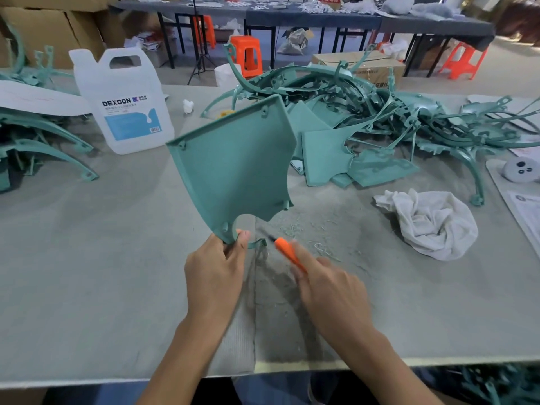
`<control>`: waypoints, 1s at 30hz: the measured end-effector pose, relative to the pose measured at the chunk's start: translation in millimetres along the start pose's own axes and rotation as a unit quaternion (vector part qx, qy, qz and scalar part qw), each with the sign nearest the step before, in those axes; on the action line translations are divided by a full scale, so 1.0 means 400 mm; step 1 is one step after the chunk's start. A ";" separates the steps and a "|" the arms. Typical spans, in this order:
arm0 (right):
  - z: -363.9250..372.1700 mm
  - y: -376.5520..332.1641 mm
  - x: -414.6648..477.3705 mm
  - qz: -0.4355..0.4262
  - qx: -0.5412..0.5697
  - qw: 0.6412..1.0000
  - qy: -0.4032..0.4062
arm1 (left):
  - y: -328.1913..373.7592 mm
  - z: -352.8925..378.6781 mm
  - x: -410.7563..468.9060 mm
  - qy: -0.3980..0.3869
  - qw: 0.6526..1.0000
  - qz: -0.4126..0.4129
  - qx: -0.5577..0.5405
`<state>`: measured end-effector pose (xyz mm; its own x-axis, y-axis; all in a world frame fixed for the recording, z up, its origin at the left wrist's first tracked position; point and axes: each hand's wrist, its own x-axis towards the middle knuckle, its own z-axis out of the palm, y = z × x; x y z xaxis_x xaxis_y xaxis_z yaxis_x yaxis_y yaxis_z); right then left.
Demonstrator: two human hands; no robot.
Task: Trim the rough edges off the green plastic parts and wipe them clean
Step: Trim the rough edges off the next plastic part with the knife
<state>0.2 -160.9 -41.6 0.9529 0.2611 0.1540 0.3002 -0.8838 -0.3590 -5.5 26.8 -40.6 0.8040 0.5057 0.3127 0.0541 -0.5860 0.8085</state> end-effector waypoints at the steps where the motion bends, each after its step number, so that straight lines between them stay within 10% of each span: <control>1: -0.002 0.006 0.005 0.014 0.008 1.000 0.015 | -0.001 -0.001 0.000 -0.003 1.000 -0.008 -0.010; 30: -0.024 -0.023 0.036 0.078 0.212 0.959 -0.172 | -0.016 0.006 -0.036 0.026 0.999 -0.022 -0.021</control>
<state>10.6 -152.8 -27.1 0.9233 0.3158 -0.2188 0.0735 -0.7041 -0.7063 -16.0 21.5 -51.5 0.7694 0.5630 0.3017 0.0622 -0.5362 0.8418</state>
